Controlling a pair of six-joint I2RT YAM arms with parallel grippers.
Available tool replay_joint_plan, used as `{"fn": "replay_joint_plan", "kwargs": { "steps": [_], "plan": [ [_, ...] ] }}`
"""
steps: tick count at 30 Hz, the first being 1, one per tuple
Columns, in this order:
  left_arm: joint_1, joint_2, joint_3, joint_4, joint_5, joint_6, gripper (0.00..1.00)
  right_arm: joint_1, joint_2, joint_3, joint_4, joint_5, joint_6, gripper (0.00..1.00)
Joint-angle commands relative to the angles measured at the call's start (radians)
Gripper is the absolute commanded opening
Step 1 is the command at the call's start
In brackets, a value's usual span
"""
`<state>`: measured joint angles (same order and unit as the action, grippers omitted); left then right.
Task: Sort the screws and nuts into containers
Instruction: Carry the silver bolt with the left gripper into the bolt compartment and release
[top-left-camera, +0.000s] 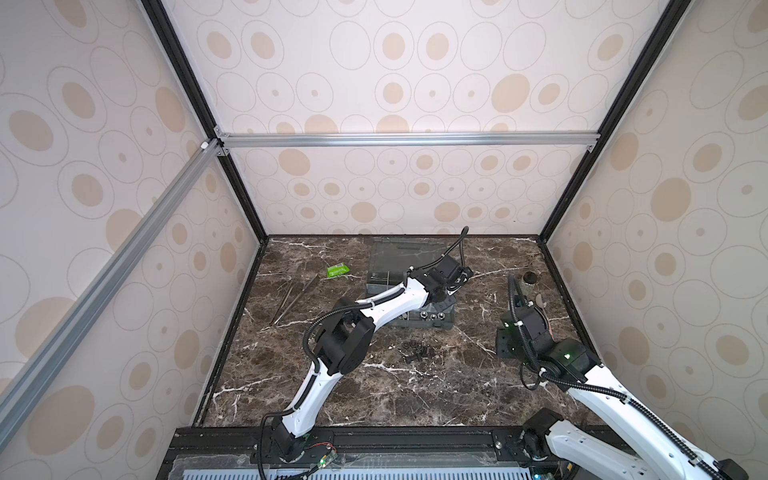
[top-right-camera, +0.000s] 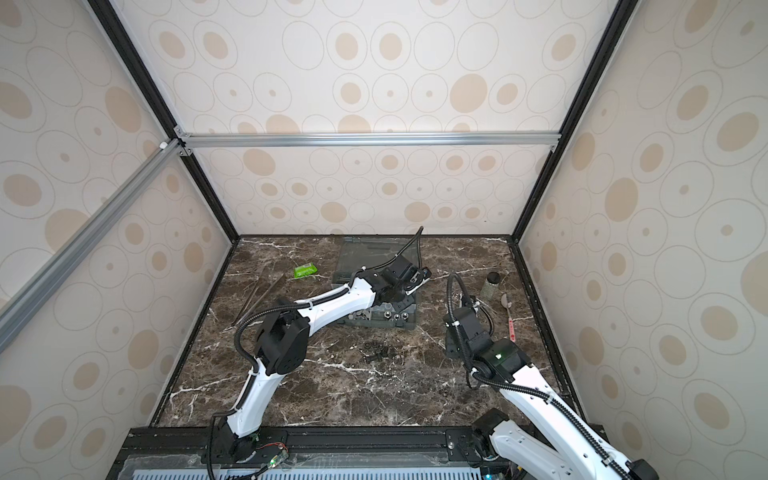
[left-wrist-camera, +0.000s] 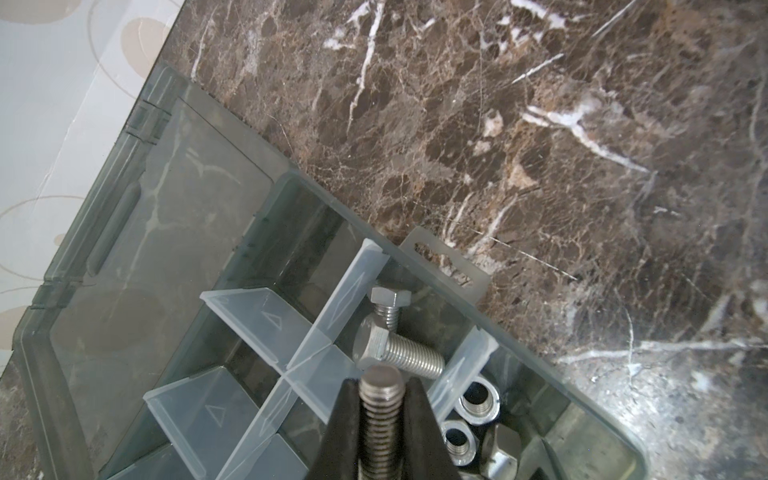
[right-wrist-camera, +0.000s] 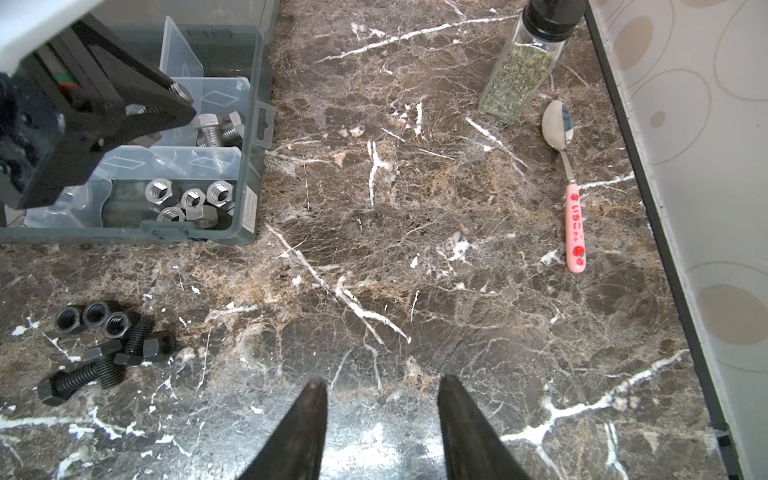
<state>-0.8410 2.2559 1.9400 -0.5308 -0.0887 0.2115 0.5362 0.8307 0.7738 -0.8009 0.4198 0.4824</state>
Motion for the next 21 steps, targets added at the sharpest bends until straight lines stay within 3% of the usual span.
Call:
{"fn": "replay_joint_plan", "kwargs": {
  "steps": [1,12,21],
  "plan": [
    [0.006,0.008,0.041,0.038,0.002,0.04,0.09,-0.008,-0.009,0.012,-0.027,0.017,0.015,0.47],
    [0.005,0.01,0.008,0.082,0.022,0.023,0.23,-0.008,-0.008,0.006,-0.029,0.017,0.018,0.47],
    [0.008,-0.015,-0.027,0.102,0.033,0.009,0.27,-0.009,-0.011,0.011,-0.037,0.015,0.022,0.47]
  ]
}}
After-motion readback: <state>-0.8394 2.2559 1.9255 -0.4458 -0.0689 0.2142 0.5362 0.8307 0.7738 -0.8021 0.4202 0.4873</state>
